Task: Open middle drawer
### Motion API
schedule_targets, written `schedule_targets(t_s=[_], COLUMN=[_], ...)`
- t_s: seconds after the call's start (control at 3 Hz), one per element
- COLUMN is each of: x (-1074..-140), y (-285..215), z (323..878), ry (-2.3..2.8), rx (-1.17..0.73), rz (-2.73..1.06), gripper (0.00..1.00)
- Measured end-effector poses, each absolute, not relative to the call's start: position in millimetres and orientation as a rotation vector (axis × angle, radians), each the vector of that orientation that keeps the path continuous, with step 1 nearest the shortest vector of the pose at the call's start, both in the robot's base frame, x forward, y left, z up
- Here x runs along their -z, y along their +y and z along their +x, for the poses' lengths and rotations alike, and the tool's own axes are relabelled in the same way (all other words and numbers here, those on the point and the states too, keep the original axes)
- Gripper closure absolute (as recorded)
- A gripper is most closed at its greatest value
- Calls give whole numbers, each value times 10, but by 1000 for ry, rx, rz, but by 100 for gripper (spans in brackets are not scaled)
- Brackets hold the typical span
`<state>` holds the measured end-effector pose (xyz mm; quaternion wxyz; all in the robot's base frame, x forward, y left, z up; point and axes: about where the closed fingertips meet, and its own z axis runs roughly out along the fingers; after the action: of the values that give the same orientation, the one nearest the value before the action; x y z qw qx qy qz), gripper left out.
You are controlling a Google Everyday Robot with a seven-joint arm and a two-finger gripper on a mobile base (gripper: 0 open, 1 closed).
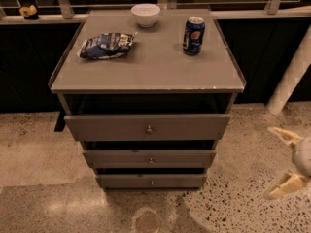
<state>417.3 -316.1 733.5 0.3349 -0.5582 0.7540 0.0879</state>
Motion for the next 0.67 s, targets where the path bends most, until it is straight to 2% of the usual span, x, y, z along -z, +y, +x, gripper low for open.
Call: schedule_targets(t_s=[0.67], x=[-6025], y=[-2895], z=[4140], ry=[2010], rx=[-456], rz=[-1383], gripper=[0])
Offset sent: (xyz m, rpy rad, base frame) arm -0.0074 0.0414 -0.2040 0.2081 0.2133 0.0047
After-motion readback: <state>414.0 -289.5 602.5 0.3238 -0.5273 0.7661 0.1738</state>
